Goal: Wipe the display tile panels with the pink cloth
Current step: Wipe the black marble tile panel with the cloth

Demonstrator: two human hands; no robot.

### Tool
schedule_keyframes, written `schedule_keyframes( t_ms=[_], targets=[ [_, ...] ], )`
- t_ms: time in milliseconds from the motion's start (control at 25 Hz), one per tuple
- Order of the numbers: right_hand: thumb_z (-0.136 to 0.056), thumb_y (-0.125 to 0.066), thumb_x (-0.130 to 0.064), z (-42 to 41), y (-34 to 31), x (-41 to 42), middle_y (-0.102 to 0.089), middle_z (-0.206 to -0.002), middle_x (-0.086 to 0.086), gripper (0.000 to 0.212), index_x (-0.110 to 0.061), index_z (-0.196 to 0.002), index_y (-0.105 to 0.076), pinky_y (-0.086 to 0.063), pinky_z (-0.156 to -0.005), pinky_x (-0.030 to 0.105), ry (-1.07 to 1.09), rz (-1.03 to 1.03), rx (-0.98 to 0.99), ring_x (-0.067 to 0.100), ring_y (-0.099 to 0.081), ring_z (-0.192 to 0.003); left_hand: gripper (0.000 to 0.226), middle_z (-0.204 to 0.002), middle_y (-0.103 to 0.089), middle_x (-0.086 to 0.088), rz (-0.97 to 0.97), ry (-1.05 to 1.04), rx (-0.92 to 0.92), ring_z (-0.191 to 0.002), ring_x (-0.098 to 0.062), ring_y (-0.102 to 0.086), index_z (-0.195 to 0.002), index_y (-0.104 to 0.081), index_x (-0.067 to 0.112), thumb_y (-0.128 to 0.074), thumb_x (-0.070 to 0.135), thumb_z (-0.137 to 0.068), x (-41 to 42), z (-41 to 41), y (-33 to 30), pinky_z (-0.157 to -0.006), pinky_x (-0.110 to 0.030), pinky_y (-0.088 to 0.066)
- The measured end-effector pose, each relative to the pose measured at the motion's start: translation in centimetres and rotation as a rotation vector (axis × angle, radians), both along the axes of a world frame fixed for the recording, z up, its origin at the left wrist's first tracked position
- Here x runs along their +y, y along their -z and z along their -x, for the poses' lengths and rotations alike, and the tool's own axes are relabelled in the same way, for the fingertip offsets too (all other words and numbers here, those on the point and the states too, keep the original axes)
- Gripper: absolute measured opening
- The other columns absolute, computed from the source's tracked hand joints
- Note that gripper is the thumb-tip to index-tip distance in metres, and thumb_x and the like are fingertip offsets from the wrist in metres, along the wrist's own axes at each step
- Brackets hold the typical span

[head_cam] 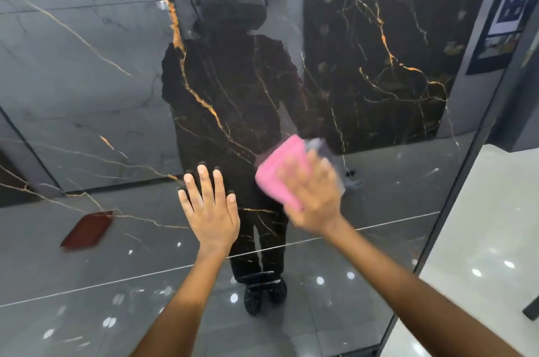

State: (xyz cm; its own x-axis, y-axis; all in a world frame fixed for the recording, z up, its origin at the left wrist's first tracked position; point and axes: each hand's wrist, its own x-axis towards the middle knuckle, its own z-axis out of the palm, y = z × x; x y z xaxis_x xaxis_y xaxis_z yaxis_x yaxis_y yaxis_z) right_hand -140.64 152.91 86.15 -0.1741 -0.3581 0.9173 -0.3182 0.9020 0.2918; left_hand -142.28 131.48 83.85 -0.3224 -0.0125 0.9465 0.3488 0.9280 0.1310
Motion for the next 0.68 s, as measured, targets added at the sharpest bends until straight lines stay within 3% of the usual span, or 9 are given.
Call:
schedule_keyframes(
  t_ms=[120,200,280,400,480,520,560,640,680],
  targets=[
    [-0.072,-0.069,-0.022,-3.2,12.2,1.8,-0.021,-0.159,0.001,0.094,-0.015,-0.153,-0.022,-0.002,-0.122,0.044,0.091,-0.787,-0.24,0.024,-0.009,-0.149,0.056,-0.164,0.014,0.003,0.02,0.007,-0.012,-0.15,-0.022,0.015,-0.157,0.003,0.023,-0.015,0.04,-0.106,-0.2,-0.4,0.2,-0.119,-0.045,0.0],
    [-0.068,-0.071,-0.016,-3.8,11.9,5.7,-0.014,-0.159,-0.001,0.104,-0.013,-0.154,-0.012,-0.001,-0.122,0.041,0.044,-0.823,-0.257,0.023,-0.016,-0.146,0.061,-0.164,0.014,0.001,0.054,-0.005,0.001,-0.15,-0.024,0.014,-0.157,0.003,0.025,-0.018,0.049,-0.104,-0.3,-0.4,0.5,-0.118,-0.046,0.0],
    [-0.074,-0.061,-0.017,-3.1,5.9,8.4,-0.019,-0.156,0.004,0.086,-0.017,-0.151,-0.023,-0.012,-0.118,0.044,0.038,-0.568,-0.103,0.027,-0.024,-0.14,0.066,-0.164,0.013,-0.001,0.077,-0.017,0.034,-0.15,-0.026,0.013,-0.157,0.001,0.026,-0.022,0.055,-0.102,-0.4,0.0,0.3,-0.118,-0.047,0.0],
    [-0.076,-0.057,-0.018,-1.3,-3.7,8.8,-0.015,-0.161,-0.004,0.073,-0.024,-0.146,-0.035,-0.02,-0.114,0.051,0.005,0.136,0.023,0.029,-0.016,-0.147,0.068,-0.164,0.015,-0.001,0.081,-0.051,0.044,-0.15,-0.026,0.013,-0.157,0.003,0.026,-0.024,0.055,-0.102,-0.3,0.4,0.0,-0.119,-0.046,0.001],
    [-0.073,-0.059,-0.016,-0.7,-3.2,4.7,-0.014,-0.161,-0.004,0.078,-0.022,-0.147,-0.034,-0.023,-0.113,0.051,0.016,0.347,0.038,0.032,-0.018,-0.146,0.068,-0.163,0.016,0.0,0.082,-0.052,0.04,-0.15,-0.025,0.013,-0.157,0.003,0.027,-0.024,0.055,-0.102,-0.2,0.3,0.1,-0.12,-0.046,0.002],
    [-0.073,-0.058,-0.016,-0.7,-0.2,2.6,-0.019,-0.16,0.003,0.081,-0.02,-0.15,-0.031,-0.026,-0.11,0.05,0.027,0.187,0.03,0.035,-0.024,-0.142,0.067,-0.163,0.015,0.0,0.084,-0.05,0.041,-0.15,-0.025,0.013,-0.157,0.003,0.027,-0.024,0.055,-0.102,-0.3,0.1,0.2,-0.12,-0.046,0.002],
    [-0.073,-0.057,-0.016,-1.1,4.0,1.2,-0.027,-0.155,0.009,0.082,-0.018,-0.15,-0.031,-0.028,-0.108,0.049,0.038,-0.137,0.002,0.036,-0.03,-0.136,0.067,-0.164,0.015,0.0,0.086,-0.052,0.043,-0.15,-0.025,0.013,-0.157,0.002,0.027,-0.024,0.055,-0.102,-0.3,0.0,0.4,-0.12,-0.046,0.001],
    [-0.071,-0.058,-0.01,-2.9,10.6,1.8,-0.033,-0.15,0.004,0.081,-0.02,-0.147,-0.033,-0.022,-0.115,0.045,0.044,-0.729,-0.118,0.029,-0.031,-0.136,0.067,-0.164,0.014,-0.001,0.096,-0.06,0.041,-0.15,-0.026,0.012,-0.157,0.002,0.027,-0.024,0.055,-0.102,-0.6,-0.4,0.6,-0.12,-0.046,0.001],
    [-0.071,-0.057,-0.009,-3.4,11.7,3.9,-0.033,-0.151,-0.001,0.082,-0.022,-0.148,-0.032,-0.017,-0.119,0.044,0.044,-0.82,-0.163,0.025,-0.029,-0.139,0.067,-0.164,0.014,-0.001,0.099,-0.058,0.04,-0.15,-0.026,0.012,-0.157,0.001,0.026,-0.024,0.055,-0.102,-0.6,-0.4,0.7,-0.12,-0.047,0.001]
  ],
)
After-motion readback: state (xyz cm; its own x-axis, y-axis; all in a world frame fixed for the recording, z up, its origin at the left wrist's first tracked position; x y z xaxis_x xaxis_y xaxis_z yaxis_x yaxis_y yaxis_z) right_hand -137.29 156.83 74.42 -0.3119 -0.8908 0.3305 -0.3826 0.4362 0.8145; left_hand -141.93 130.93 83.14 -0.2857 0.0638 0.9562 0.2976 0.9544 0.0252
